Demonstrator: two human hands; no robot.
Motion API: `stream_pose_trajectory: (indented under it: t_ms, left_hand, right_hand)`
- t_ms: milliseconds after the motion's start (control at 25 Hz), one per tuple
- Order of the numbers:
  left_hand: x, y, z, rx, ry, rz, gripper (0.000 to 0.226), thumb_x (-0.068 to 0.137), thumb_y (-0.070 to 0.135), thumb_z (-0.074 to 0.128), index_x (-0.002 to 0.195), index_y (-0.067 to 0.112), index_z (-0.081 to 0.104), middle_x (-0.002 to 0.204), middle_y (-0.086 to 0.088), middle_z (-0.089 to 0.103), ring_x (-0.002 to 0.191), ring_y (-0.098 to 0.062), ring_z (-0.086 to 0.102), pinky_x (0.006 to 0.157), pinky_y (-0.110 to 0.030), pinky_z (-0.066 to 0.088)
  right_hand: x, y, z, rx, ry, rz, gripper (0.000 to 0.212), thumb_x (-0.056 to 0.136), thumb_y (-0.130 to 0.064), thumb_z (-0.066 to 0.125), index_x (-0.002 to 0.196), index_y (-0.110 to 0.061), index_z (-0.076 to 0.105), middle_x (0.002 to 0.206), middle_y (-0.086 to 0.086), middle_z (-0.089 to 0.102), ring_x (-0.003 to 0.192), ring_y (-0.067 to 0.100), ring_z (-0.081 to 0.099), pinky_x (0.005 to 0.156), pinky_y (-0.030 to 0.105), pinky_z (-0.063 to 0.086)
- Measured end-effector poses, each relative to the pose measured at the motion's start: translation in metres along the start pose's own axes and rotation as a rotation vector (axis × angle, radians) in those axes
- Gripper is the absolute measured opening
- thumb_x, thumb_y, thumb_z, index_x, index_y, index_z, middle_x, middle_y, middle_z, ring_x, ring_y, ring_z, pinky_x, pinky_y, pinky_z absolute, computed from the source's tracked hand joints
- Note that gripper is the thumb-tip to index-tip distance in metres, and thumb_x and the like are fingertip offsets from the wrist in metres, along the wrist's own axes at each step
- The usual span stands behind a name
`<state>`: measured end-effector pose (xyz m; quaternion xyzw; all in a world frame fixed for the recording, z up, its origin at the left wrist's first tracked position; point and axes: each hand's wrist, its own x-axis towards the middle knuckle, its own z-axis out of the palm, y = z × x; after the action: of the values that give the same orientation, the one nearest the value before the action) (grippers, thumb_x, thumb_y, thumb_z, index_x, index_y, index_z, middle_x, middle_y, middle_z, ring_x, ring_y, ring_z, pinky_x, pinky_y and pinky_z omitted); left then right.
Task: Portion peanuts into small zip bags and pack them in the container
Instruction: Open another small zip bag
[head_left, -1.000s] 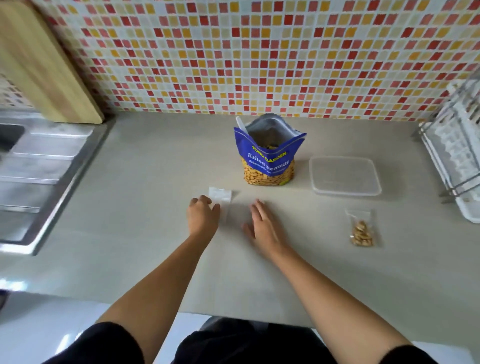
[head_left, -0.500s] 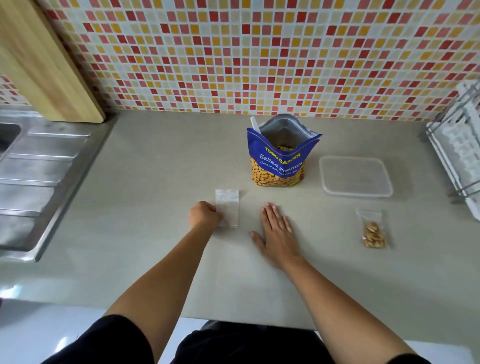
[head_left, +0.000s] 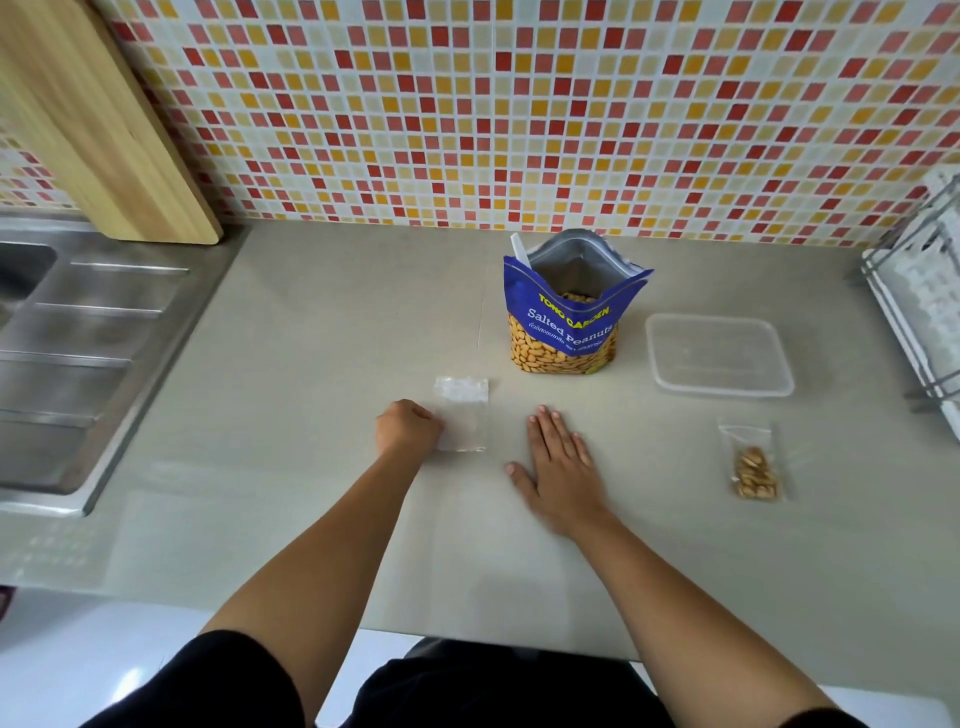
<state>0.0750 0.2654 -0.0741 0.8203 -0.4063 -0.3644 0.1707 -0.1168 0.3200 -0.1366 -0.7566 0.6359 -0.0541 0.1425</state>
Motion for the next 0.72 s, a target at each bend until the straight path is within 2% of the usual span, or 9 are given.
stream_pose_trajectory:
  t_ms: [80, 160, 200, 280, 360, 480, 560, 640, 720]
  left_hand:
    - [-0.003, 0.003, -0.005, -0.035, 0.003, -0.023, 0.011, 0.080, 0.007, 0.049, 0.074, 0.011, 0.059, 0.069, -0.001, 0.051, 0.069, -0.023, 0.048, 0.057, -0.025, 0.041]
    - [-0.005, 0.008, -0.012, -0.154, -0.012, -0.033, 0.010, 0.079, 0.009, 0.051, 0.070, 0.009, 0.057, 0.065, -0.001, 0.049, 0.062, -0.021, 0.044, 0.051, -0.022, 0.035]
    - [-0.006, 0.011, -0.016, -0.230, -0.035, -0.019, 0.010, 0.079, 0.009, 0.054, 0.069, 0.010, 0.057, 0.066, -0.001, 0.052, 0.060, -0.019, 0.044, 0.050, -0.021, 0.033]
    - [-0.010, 0.015, -0.021, -0.400, -0.134, 0.036, 0.010, 0.080, 0.009, 0.058, 0.071, 0.012, 0.060, 0.067, -0.002, 0.059, 0.060, -0.017, 0.049, 0.049, -0.022, 0.031]
    - [-0.016, 0.018, -0.024, -0.525, -0.249, 0.075, 0.009, 0.082, 0.009, 0.062, 0.075, 0.014, 0.061, 0.072, -0.003, 0.064, 0.067, -0.018, 0.053, 0.050, -0.023, 0.026]
    - [-0.028, 0.021, -0.021, -0.569, -0.332, 0.115, 0.012, 0.084, 0.007, 0.061, 0.076, 0.016, 0.061, 0.082, -0.001, 0.067, 0.070, -0.013, 0.057, 0.050, -0.024, 0.022]
    - [-0.034, 0.021, -0.016, -0.548, -0.360, 0.132, 0.012, 0.084, 0.009, 0.062, 0.076, 0.017, 0.061, 0.084, -0.001, 0.067, 0.072, -0.012, 0.058, 0.051, -0.024, 0.022]
    - [-0.038, 0.021, -0.010, -0.532, -0.405, 0.138, 0.010, 0.084, 0.010, 0.063, 0.078, 0.017, 0.060, 0.084, -0.001, 0.065, 0.074, -0.012, 0.057, 0.052, -0.024, 0.023]
    - [-0.041, 0.024, -0.006, -0.601, -0.433, 0.126, 0.008, 0.083, 0.009, 0.064, 0.087, 0.014, 0.060, 0.083, -0.002, 0.061, 0.075, -0.012, 0.055, 0.055, -0.022, 0.028]
  right_hand:
    - [0.001, 0.001, 0.000, -0.008, -0.045, -0.011, 0.089, 0.076, -0.062, -0.001, 0.149, -0.012, 0.008, 0.159, 0.004, 0.000, 0.146, 0.018, -0.004, 0.112, 0.030, -0.007]
    - [0.004, 0.001, -0.004, 0.065, -0.069, 0.001, 0.086, 0.080, -0.062, 0.004, 0.149, -0.012, 0.011, 0.159, 0.004, 0.004, 0.146, 0.017, -0.001, 0.116, 0.031, -0.001]
    - [0.006, 0.000, -0.008, 0.167, -0.048, 0.031, 0.079, 0.086, -0.060, 0.016, 0.147, -0.011, 0.018, 0.158, 0.005, 0.013, 0.146, 0.018, 0.007, 0.116, 0.032, 0.006]
    - [0.011, -0.006, -0.022, 0.470, 0.097, 0.138, 0.060, 0.093, -0.045, 0.043, 0.139, -0.007, 0.038, 0.145, 0.011, 0.039, 0.136, 0.023, 0.033, 0.111, 0.031, 0.024]
    - [0.018, -0.015, -0.036, 0.816, 0.197, 0.280, 0.044, 0.092, -0.036, 0.054, 0.125, -0.007, 0.053, 0.124, 0.009, 0.059, 0.119, 0.021, 0.052, 0.098, 0.023, 0.037]
    - [0.029, -0.029, -0.052, 1.226, 0.066, 0.421, 0.036, 0.087, -0.045, 0.057, 0.106, -0.015, 0.061, 0.099, 0.000, 0.069, 0.097, 0.016, 0.065, 0.085, 0.025, 0.048]
    - [0.032, -0.032, -0.055, 1.337, 0.029, 0.440, 0.027, 0.082, -0.042, 0.065, 0.095, -0.019, 0.061, 0.089, 0.000, 0.070, 0.082, 0.014, 0.066, 0.076, 0.025, 0.052]
    - [0.032, -0.031, -0.059, 1.353, 0.088, 0.413, 0.016, 0.081, -0.020, 0.071, 0.091, -0.015, 0.059, 0.081, 0.001, 0.066, 0.067, 0.009, 0.061, 0.064, 0.017, 0.049]
    - [0.030, -0.026, -0.065, 1.293, 0.111, 0.364, 0.013, 0.081, -0.007, 0.069, 0.088, -0.015, 0.061, 0.074, -0.002, 0.063, 0.059, 0.003, 0.056, 0.058, 0.014, 0.046]
